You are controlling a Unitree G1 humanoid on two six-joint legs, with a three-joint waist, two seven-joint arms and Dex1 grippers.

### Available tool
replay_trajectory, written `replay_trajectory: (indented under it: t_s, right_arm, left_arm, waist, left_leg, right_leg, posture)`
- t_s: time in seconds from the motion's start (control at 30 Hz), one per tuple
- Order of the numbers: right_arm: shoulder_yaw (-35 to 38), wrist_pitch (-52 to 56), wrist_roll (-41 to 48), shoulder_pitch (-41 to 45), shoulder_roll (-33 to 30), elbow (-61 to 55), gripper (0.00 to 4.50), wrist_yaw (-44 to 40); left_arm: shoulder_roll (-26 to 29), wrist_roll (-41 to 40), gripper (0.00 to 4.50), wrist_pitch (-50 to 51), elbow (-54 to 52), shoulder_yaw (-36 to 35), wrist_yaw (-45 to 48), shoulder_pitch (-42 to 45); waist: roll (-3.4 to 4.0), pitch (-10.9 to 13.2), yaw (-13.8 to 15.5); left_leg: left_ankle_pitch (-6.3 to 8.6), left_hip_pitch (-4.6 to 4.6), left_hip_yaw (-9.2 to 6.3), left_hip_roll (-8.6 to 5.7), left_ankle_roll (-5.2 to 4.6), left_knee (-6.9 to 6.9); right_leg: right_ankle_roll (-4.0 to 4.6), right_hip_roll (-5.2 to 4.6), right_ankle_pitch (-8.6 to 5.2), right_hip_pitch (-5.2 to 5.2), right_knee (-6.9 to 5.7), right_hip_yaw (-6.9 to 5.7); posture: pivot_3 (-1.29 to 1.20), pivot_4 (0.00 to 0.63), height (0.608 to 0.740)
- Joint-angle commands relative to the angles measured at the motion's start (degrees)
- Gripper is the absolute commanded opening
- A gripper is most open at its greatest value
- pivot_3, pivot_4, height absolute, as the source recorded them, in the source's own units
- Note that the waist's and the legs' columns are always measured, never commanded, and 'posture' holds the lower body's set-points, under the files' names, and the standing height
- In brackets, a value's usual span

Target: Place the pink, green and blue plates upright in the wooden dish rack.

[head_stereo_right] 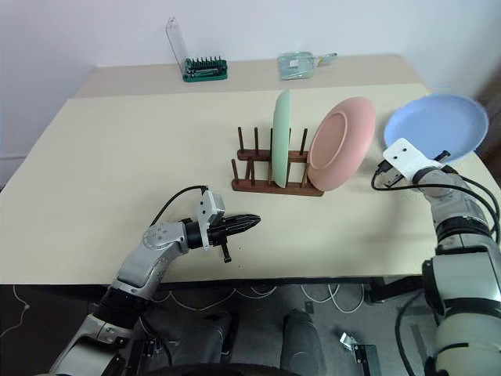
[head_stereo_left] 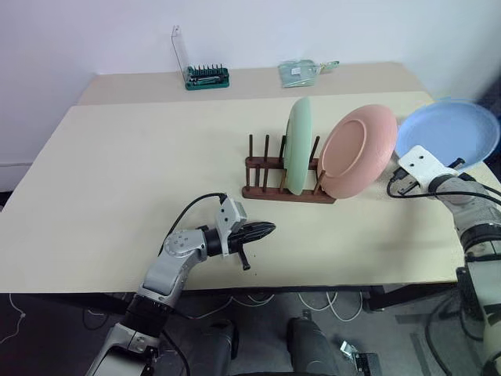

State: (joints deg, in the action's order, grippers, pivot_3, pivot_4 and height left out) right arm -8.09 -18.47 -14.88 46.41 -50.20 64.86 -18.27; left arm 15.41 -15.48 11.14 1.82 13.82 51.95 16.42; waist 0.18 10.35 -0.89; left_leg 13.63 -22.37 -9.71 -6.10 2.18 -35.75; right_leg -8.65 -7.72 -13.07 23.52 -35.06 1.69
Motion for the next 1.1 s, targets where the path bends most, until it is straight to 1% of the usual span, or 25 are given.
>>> replay_trajectory:
  t_s: [0.03, 0.13, 0.23, 0.37, 0.43, 0.53, 0.57, 0.67, 0.77, 0.8, 1.0, 1.1]
  right_arm:
    - [7.00, 0.17, 3.54, -4.84, -4.88, -15.30, 0.02, 1.81]
    - [14.29, 5.17, 6.75, -12.29, -7.41, -32.04, 0.02, 1.74]
    - [19.99, 12.89, 11.94, -16.90, -6.76, -42.93, 0.02, -1.30]
    - [24.45, 19.95, 16.72, -23.28, -6.27, -51.66, 0.02, -6.07]
    - [25.69, 22.31, 17.76, -24.72, -6.42, -52.22, 0.02, -7.22]
    - [24.62, 25.14, 17.83, -24.64, -6.39, -49.76, 0.76, -8.84]
    - [23.73, 25.47, 17.28, -24.17, -6.15, -48.52, 1.13, -8.96]
    - [20.57, 25.78, 15.68, -21.52, -4.92, -42.73, 2.58, -9.57]
    - [17.28, 23.44, 12.57, -18.62, -4.04, -36.56, 4.11, -8.79]
    - [16.76, 22.85, 12.27, -17.83, -3.75, -35.21, 4.47, -8.77]
    - [8.63, 14.33, 4.90, -5.82, -1.06, -11.52, 4.47, -6.61]
    - [6.34, 12.93, 2.68, -1.05, -0.37, -3.79, 4.47, -6.21]
  left_arm:
    - [0.04, -0.98, 0.00, 0.28, -2.41, -0.39, 0.08, -0.20]
    - [0.03, -1.19, 0.00, 0.67, -2.41, -0.30, 0.33, -0.20]
    - [-0.21, -1.31, 0.00, 0.77, -1.93, -0.09, 0.80, 0.20]
    - [-0.99, -1.19, 0.00, 0.16, -0.36, 0.50, 1.96, 1.43]
    - [-1.34, -1.01, 0.00, -0.04, 0.20, 0.67, 2.34, 1.88]
    - [-1.72, -0.93, 0.00, -0.14, 0.61, 0.86, 2.60, 2.10]
    - [-1.79, -0.88, 0.00, -0.18, 0.67, 0.87, 2.64, 2.11]
    - [-2.04, -0.74, 0.00, -0.15, 0.69, 0.82, 2.62, 2.08]
    - [-2.08, -0.67, 0.00, -0.15, 0.62, 0.69, 2.58, 1.99]
    - [-2.08, -0.66, 0.00, -0.17, 0.62, 0.65, 2.56, 1.97]
    - [-1.93, -0.50, 0.00, -0.30, 0.34, 0.08, 1.66, 1.46]
    - [-1.75, -0.59, 0.00, -0.28, 0.17, -0.04, 1.38, 1.20]
  waist:
    - [0.00, 0.00, 0.04]
    - [0.02, -0.01, 0.04]
    - [0.02, -0.01, -0.13]
    - [-0.01, -0.02, 0.20]
    - [-0.01, -0.02, 0.37]
    - [-0.01, -0.02, 0.24]
    - [-0.01, -0.02, 0.10]
    - [0.00, -0.02, -0.12]
    - [0.01, -0.02, -0.03]
    - [0.01, -0.02, 0.03]
    - [0.00, -0.01, -0.06]
    - [0.00, -0.01, -0.09]
  left_leg:
    - [0.00, 0.00, 0.00, 0.00, 0.00, 0.00]
    - [0.00, 0.00, -0.02, 0.00, 0.00, 0.04]
    - [0.00, 0.02, 0.03, 0.04, -0.01, -0.02]
    - [0.01, 0.02, 0.01, 0.05, -0.02, -0.11]
    - [0.02, -0.01, 0.01, 0.02, -0.03, -0.17]
    - [0.02, -0.02, 0.02, 0.01, -0.03, -0.19]
    - [0.02, -0.01, 0.02, 0.02, -0.04, -0.18]
    - [0.02, 0.01, 0.04, 0.04, -0.04, -0.16]
    - [0.02, 0.03, 0.09, 0.05, -0.04, -0.17]
    - [0.02, 0.03, 0.07, 0.04, -0.04, -0.16]
    - [0.02, 0.02, 0.09, 0.03, -0.03, -0.17]
    - [0.02, 0.02, 0.07, 0.03, -0.03, -0.15]
  right_leg:
    - [0.00, 0.00, 0.00, 0.00, 0.00, 0.01]
    - [-0.02, 0.01, -0.02, 0.01, 0.00, 0.01]
    - [-0.02, 0.02, -0.01, 0.00, -0.02, 0.01]
    - [-0.02, 0.03, -0.01, -0.09, -0.01, 0.01]
    - [-0.02, 0.00, -0.01, -0.10, 0.00, 0.01]
    - [-0.02, 0.00, -0.01, -0.09, 0.00, 0.01]
    - [-0.02, 0.01, -0.01, -0.09, 0.00, 0.01]
    - [-0.01, 0.02, -0.01, -0.08, -0.02, 0.01]
    - [-0.01, 0.01, -0.01, -0.08, -0.02, 0.01]
    - [-0.01, 0.01, -0.01, -0.08, -0.02, 0.01]
    - [-0.01, 0.01, 0.00, -0.08, -0.01, 0.01]
    - [0.00, 0.01, 0.00, -0.07, -0.01, 0.01]
  posture:
    - [0.00, 0.150, 0.740]
    - [0.00, 0.150, 0.740]
    - [0.00, 0.150, 0.740]
    - [0.00, 0.150, 0.740]
    - [0.00, 0.150, 0.740]
    - [0.00, 0.150, 0.740]
    - [0.00, 0.150, 0.740]
    - [0.00, 0.150, 0.740]
    - [0.00, 0.150, 0.740]
    - [0.00, 0.150, 0.740]
    - [0.00, 0.150, 0.740]
    - [0.00, 0.150, 0.740]
